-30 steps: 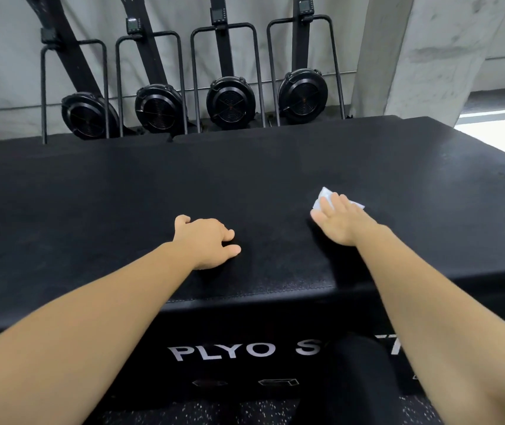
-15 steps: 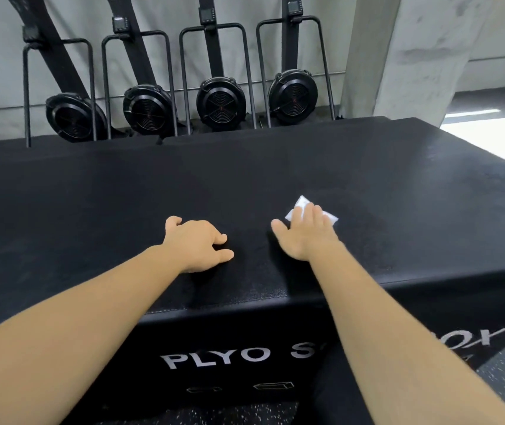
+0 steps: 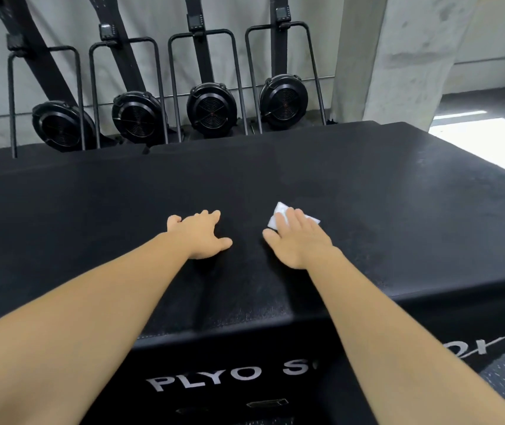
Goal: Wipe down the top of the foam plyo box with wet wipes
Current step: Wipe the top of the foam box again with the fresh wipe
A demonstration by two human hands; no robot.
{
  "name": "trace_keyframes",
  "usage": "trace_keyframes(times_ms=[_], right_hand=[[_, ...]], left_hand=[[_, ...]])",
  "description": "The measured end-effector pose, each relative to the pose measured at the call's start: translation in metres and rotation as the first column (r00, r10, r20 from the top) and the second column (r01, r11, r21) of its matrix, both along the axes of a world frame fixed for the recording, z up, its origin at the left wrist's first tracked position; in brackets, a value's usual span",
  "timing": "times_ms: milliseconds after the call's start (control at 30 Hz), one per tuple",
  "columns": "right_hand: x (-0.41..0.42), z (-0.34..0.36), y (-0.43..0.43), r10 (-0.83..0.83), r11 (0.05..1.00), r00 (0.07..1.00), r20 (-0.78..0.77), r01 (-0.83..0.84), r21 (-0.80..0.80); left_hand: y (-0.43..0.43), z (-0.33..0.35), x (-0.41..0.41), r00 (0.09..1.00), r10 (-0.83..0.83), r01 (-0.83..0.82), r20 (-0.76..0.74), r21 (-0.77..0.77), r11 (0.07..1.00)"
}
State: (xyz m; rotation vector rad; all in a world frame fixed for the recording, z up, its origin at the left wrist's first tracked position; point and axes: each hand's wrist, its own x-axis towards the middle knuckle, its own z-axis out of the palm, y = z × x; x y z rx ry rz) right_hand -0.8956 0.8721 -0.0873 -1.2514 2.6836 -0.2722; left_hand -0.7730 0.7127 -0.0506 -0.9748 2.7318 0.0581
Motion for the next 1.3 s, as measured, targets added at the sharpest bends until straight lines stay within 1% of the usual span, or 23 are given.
trace_keyframes(times_ms=[67,133,267,400,567,700,767,833,933,1033,1133,1233,1300], right_hand=[[-0.030,0.001,0.009,-0.077,0.997,0.997,0.015,0.077,0.012],[-0.056,0.004,0.015,-0.140,0.990,0.990,0.005,0.140,0.029],[-0.084,0.005,0.014,-0.228,0.972,0.974,0.011,0.227,0.058],[-0.074,0.004,0.000,-0.269,0.959,0.963,-0.023,0.270,0.086],[-0.021,0.002,-0.026,-0.171,0.983,0.985,-0.031,0.173,0.068],[0.023,0.001,-0.044,-0.078,0.995,0.996,0.038,0.075,0.058],[0.039,0.001,-0.053,-0.008,0.999,0.995,0.097,0.004,0.045],[0.045,0.000,-0.058,0.056,0.998,0.985,0.165,-0.062,0.031],[0.028,0.003,-0.056,0.126,0.991,0.976,0.180,-0.132,0.022],[-0.006,0.009,-0.046,0.050,0.999,0.979,0.195,-0.052,0.008],[-0.043,0.014,-0.034,-0.053,0.998,0.992,0.114,0.050,0.024],[-0.076,0.018,-0.018,-0.153,0.988,0.986,0.066,0.152,0.018],[-0.096,0.019,-0.004,-0.234,0.972,0.967,0.098,0.236,-0.015]], left_hand=[[-0.007,0.001,-0.002,0.998,0.016,-0.020,0.053,0.080,0.997],[-0.012,0.002,-0.004,0.997,0.009,-0.019,0.080,0.117,0.993],[-0.016,0.001,-0.008,0.993,-0.030,0.022,0.111,0.072,0.997],[-0.020,0.000,-0.010,0.991,-0.040,0.035,0.126,0.034,0.999],[-0.022,0.000,-0.012,0.990,-0.038,0.033,0.134,0.037,0.999],[-0.019,0.002,-0.011,0.990,-0.038,0.035,0.137,0.025,0.999],[-0.017,0.004,-0.010,0.989,-0.043,0.042,0.140,0.013,0.999],[-0.016,0.005,-0.010,0.989,-0.040,0.038,0.140,0.015,0.999],[-0.016,0.005,-0.008,0.992,-0.035,0.029,0.123,0.048,0.998],[-0.017,0.004,-0.007,0.993,-0.020,0.011,0.118,0.076,0.997],[-0.017,0.003,-0.008,0.992,-0.021,0.011,0.127,0.084,0.996],[-0.017,0.003,-0.009,0.989,-0.023,0.011,0.147,0.079,0.997],[-0.016,0.002,-0.009,0.987,-0.017,0.005,0.157,0.075,0.997]])
